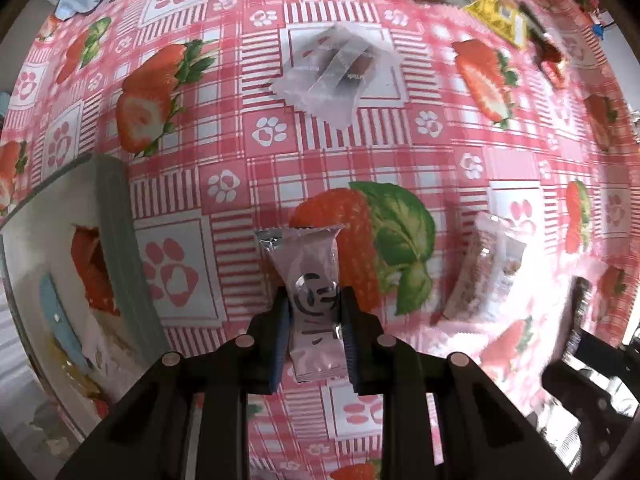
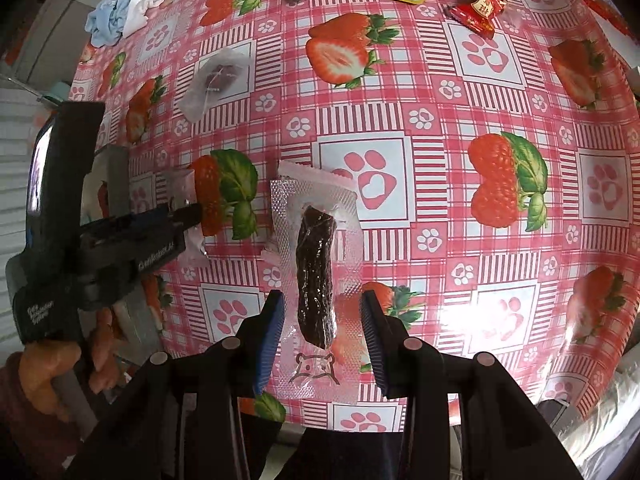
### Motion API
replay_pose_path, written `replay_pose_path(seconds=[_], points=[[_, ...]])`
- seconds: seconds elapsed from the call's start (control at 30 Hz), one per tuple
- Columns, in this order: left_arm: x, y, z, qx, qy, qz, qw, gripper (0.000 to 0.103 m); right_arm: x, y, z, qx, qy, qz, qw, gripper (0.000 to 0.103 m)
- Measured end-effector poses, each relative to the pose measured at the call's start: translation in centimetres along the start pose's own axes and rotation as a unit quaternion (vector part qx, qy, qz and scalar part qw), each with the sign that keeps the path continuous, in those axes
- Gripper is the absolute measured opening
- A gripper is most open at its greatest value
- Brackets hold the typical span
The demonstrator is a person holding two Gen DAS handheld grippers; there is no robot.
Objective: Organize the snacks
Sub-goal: 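Carry the pink-silver packet and brown stick snack into the white tray and release both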
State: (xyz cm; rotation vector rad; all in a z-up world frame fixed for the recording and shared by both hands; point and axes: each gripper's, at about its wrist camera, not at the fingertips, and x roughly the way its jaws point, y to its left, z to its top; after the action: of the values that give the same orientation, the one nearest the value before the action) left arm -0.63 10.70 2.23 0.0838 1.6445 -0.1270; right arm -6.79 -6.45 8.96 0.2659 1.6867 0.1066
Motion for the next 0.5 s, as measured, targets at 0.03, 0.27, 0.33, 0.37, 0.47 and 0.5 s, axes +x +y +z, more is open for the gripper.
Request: replay_pose_path(seconds=[0.03,0.27,0.33,0.37,0.47,0.5], points=[[-0.8,-0.2,-0.8,0.003,-0.007,-0.003,1.0,0.026,0.0,0.2,0.0,-0.001,-0.001,0.001,1.0,0.041],[-5.9,1.0,-3.2,0.011,-0.049,-0.021,0.9985,0.027,0.2,2.3,0.0,-0.009,-0.002,0.005,1.0,0.041],[-7.2,2.0,-4.1,0.007,-0.056,-0.025,0.9981,0.027,0.3,3.0,0.1,-0.013,-0.002,0.006,1.0,0.041],[-7.9,3.1,-4.8,0.004,-0.059,-0.025,0.998,0.027,0.2,3.5,0.1,-0.017,-0.003,0.007,1.0,0.041],[-9.1,5.8,-6.2,-0.014,-0.064,-0.023,0.9976,0.027,0.4,5.0,0.2,-0.031,-0.002,0.008,0.999,0.041],[-9.2,6.5,-6.8,-0.021,-0.064,-0.023,0.9974,0.027,0.5,5.6,0.3,-0.035,-0.001,0.009,0.999,0.041]])
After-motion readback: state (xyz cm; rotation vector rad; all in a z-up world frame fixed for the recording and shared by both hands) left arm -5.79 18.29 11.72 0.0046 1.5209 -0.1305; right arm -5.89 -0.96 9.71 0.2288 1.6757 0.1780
